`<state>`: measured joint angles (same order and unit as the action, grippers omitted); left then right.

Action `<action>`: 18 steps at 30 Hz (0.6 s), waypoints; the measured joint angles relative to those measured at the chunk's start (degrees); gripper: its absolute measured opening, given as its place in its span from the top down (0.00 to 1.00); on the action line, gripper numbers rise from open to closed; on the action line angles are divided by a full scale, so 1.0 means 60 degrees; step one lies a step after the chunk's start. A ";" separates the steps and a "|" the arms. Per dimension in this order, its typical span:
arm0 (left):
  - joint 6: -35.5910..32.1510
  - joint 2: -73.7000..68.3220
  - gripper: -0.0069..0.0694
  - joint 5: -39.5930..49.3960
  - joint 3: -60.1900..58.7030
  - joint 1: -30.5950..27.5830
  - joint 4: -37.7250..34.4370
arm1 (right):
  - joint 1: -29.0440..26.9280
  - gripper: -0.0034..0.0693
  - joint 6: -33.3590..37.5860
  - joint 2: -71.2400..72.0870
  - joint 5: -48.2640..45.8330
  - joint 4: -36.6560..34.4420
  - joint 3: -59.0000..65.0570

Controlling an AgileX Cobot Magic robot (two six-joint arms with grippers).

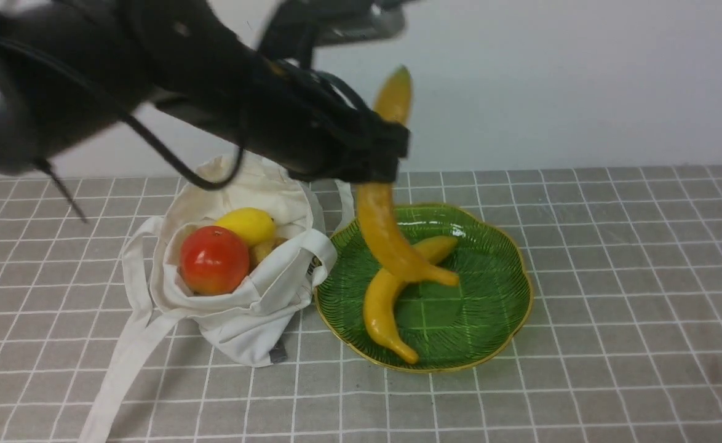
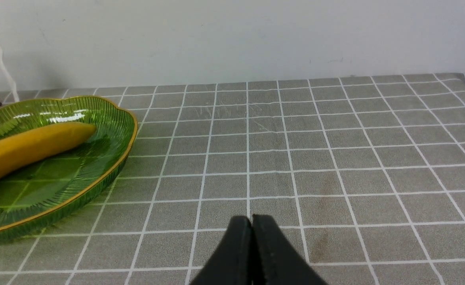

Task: Take the fruit out of the bag on the grey coffee tablecloth and place them on the plate.
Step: 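Place the banana on the plate with the left gripper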

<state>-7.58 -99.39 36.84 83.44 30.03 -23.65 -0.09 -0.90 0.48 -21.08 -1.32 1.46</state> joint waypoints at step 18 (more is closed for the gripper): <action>-0.0356 -0.2412 0.19 -0.1727 0.0000 0.0557 -0.0003 | 0.0000 0.97 0.0000 0.0000 0.0000 0.0000 0.0000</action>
<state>-9.71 -113.86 26.48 83.44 33.38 -23.66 -0.09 -0.90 0.48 -21.08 -1.32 1.46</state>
